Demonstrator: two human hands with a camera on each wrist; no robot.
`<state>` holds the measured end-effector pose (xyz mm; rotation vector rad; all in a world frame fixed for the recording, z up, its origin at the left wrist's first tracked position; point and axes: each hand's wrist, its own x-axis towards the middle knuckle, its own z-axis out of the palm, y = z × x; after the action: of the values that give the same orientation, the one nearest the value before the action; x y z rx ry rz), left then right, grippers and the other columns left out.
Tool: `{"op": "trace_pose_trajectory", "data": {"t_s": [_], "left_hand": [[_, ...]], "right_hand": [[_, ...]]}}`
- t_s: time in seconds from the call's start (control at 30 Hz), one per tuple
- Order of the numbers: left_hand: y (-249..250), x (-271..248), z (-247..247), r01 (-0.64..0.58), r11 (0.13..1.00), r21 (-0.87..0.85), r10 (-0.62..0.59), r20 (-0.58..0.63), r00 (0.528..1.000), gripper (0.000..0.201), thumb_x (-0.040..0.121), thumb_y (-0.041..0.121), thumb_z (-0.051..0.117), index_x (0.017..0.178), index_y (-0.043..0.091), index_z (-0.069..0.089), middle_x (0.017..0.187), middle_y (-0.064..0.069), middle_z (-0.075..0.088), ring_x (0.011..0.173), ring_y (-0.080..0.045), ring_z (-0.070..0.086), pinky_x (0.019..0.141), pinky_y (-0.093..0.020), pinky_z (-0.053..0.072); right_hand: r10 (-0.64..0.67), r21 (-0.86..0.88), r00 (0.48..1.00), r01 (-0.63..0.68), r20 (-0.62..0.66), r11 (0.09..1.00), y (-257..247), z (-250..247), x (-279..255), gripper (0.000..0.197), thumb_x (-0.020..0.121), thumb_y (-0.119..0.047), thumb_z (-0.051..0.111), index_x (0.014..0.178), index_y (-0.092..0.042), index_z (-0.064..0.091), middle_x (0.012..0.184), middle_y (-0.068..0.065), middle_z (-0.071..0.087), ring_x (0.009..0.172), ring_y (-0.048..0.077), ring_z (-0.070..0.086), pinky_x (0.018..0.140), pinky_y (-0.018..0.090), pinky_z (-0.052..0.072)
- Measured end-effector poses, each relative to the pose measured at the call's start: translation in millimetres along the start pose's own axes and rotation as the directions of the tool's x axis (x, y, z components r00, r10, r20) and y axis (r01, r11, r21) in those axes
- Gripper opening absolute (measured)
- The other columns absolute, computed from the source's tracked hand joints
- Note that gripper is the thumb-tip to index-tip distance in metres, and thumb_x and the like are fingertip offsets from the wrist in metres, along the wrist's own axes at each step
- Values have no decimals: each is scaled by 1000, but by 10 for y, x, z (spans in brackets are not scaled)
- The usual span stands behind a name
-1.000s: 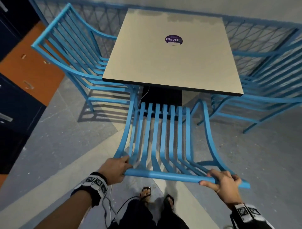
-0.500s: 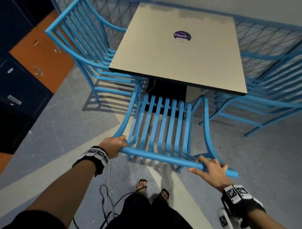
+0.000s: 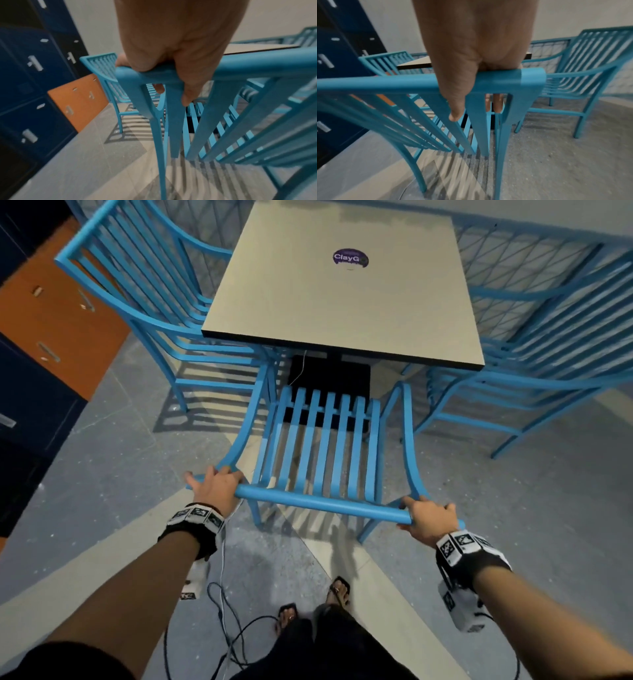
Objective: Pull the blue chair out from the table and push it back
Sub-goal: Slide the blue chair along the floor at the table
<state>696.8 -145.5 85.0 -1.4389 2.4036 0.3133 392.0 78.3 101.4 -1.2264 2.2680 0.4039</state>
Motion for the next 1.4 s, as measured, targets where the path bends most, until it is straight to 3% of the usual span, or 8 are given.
{"op": "trace_pose_trajectory", "data": {"t_s": [0.17, 0.27, 0.37, 0.47, 0.83, 0.97, 1.27, 1.4], "left_hand": [[-23, 26, 31, 4, 1000, -10, -5, -54, 999, 28, 85, 4, 54, 101, 26, 62, 104, -1, 57, 108, -27, 42, 101, -74, 18], [13, 21, 26, 14, 1000, 12, -14, -62, 998, 32, 84, 0, 53, 102, 25, 62, 105, -1, 56, 109, -26, 41, 100, -75, 17], [62, 24, 32, 11, 1000, 22, -10, -67, 998, 35, 84, -3, 52, 102, 26, 61, 104, -1, 55, 110, -26, 40, 100, -74, 19], [138, 41, 56, -4, 1000, 29, 6, -84, 996, 38, 81, -5, 56, 99, 28, 61, 100, 1, 55, 108, -24, 42, 99, -73, 21], [157, 85, 78, -35, 999, -41, 33, -61, 998, 26, 84, 3, 58, 98, 24, 64, 92, 2, 54, 105, -24, 48, 101, -70, 23], [107, 81, -2, -71, 996, -52, 72, 20, 997, 24, 85, 2, 53, 97, 19, 62, 98, -1, 55, 108, -24, 52, 101, -59, 25], [30, 139, -87, -79, 996, 46, 75, 89, 993, 51, 80, -13, 40, 101, 27, 63, 94, 6, 42, 109, -20, 50, 98, -54, 31], [-30, 159, -58, -54, 996, 66, 52, 24, 998, 51, 82, -13, 42, 104, 27, 63, 93, 4, 45, 104, -21, 53, 98, -53, 34]], "right_hand": [[57, -104, 998, -59, -14, 993, -139, -80, -1, 22, 83, -12, 50, 96, -28, 60, 116, 6, 60, 105, 27, 61, 105, 47, 35], [69, -129, 997, -71, -17, 989, -146, -136, -22, 31, 84, -12, 49, 63, -31, 38, 117, 5, 62, 108, 27, 60, 104, 44, 36], [93, -129, 995, -96, -31, 987, -128, -177, -17, 22, 85, -10, 49, 88, -31, 56, 117, 6, 63, 109, 27, 60, 103, 41, 37], [130, -157, 990, -137, -56, 978, -43, -166, 59, 27, 86, -11, 51, 110, -20, 59, 116, 6, 64, 108, 28, 62, 102, 40, 38], [98, -135, 984, -118, -148, 984, 88, -56, 154, 23, 86, -9, 53, 105, -17, 63, 106, 7, 68, 101, 28, 63, 98, 42, 40], [80, -133, 986, -100, -148, 986, 111, -33, 181, 29, 84, -5, 51, 106, -20, 63, 104, 4, 68, 100, 26, 63, 100, 43, 37], [41, -92, 990, -54, -134, 994, 54, 4, 171, 30, 86, -8, 51, 112, -18, 62, 111, 7, 66, 102, 29, 64, 93, 40, 47], [23, -90, 993, -33, -114, 995, -24, 5, 165, 27, 85, -7, 52, 108, -16, 64, 110, 8, 66, 101, 31, 64, 94, 41, 45]]}}
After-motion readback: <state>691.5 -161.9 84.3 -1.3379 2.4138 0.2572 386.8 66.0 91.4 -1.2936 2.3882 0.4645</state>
